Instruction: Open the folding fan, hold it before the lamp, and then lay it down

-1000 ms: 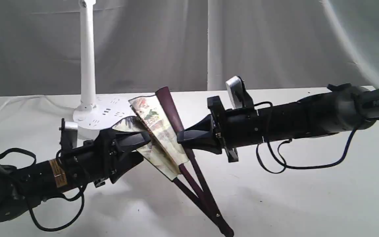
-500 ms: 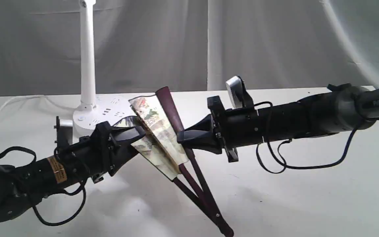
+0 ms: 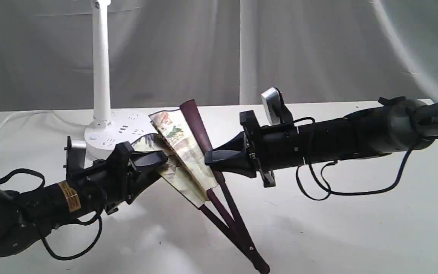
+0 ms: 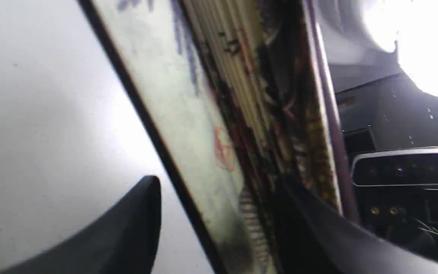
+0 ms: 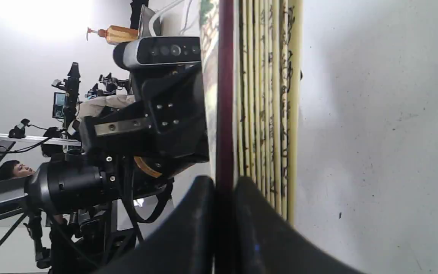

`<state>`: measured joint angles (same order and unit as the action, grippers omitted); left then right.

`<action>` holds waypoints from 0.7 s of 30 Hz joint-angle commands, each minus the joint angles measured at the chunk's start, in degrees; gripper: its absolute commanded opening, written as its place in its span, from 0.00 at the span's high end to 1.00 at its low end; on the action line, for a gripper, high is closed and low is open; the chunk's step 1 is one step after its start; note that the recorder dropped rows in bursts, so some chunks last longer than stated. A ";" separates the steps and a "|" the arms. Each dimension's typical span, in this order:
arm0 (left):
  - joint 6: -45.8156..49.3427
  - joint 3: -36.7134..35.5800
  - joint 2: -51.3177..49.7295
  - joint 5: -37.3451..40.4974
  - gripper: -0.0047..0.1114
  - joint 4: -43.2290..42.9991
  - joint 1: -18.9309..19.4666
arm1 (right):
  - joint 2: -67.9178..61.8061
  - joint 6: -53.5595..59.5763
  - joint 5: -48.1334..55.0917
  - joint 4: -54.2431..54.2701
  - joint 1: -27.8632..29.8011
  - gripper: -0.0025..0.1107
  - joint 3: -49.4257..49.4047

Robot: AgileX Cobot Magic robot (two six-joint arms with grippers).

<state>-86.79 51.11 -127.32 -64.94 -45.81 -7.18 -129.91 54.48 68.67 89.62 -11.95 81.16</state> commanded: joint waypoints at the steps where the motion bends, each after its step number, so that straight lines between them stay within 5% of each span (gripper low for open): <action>1: 0.31 0.37 0.06 1.59 0.63 1.73 -0.36 | 0.21 0.69 1.30 1.00 -0.07 0.98 -0.06; 9: 0.31 1.87 0.06 0.39 0.69 1.40 -0.36 | 0.21 1.02 1.30 0.77 -0.07 0.98 -0.06; 21: 0.31 2.50 -0.06 0.89 0.59 3.35 -3.39 | 0.21 1.13 1.30 0.89 -0.07 0.98 -0.06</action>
<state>-86.79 53.22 -127.32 -63.93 -43.83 -9.71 -129.91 54.99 68.67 89.62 -11.95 81.16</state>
